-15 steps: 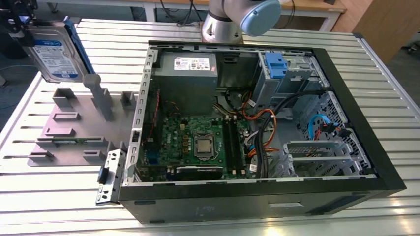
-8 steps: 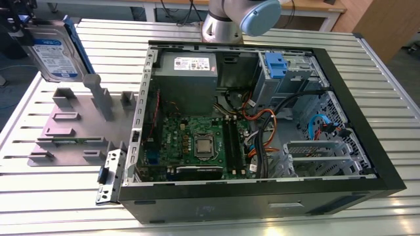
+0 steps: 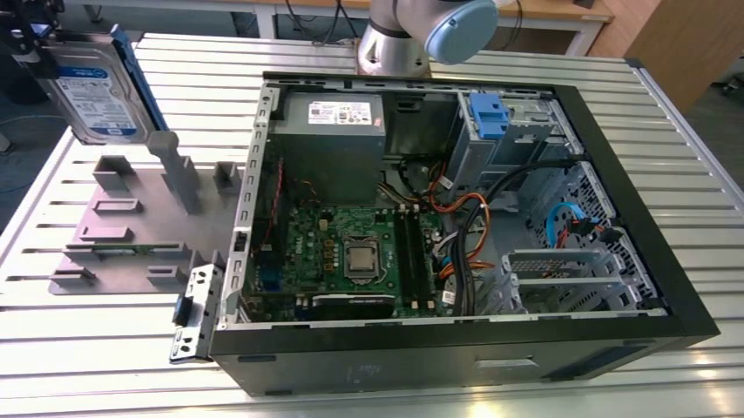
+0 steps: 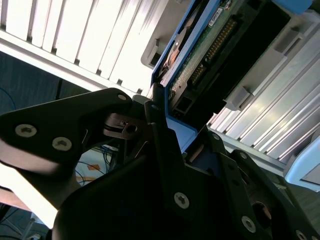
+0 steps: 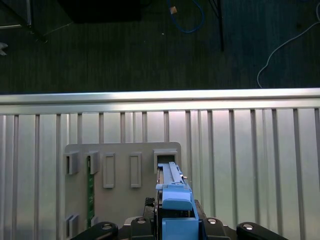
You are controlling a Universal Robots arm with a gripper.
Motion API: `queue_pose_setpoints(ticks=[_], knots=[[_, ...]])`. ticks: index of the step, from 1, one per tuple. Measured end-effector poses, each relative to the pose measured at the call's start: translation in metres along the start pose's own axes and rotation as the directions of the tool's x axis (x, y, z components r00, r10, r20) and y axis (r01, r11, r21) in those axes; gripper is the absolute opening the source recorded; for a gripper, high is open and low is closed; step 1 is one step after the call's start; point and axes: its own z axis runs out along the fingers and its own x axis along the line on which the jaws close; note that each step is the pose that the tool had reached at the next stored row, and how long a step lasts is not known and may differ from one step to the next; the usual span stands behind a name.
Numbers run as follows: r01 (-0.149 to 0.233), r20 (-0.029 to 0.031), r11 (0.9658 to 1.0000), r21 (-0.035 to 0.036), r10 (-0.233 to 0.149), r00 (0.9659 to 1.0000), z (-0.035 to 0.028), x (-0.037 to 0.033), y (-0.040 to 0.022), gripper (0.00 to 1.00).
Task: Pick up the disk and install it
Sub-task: 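Pick up the disk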
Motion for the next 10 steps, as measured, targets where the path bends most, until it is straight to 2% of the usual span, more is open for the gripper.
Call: queue_pose_setpoints(ticks=[10], knots=[[0.0,0.0,1.0,0.0,0.0,1.0,-0.0036,0.0,0.0002,0.37]])
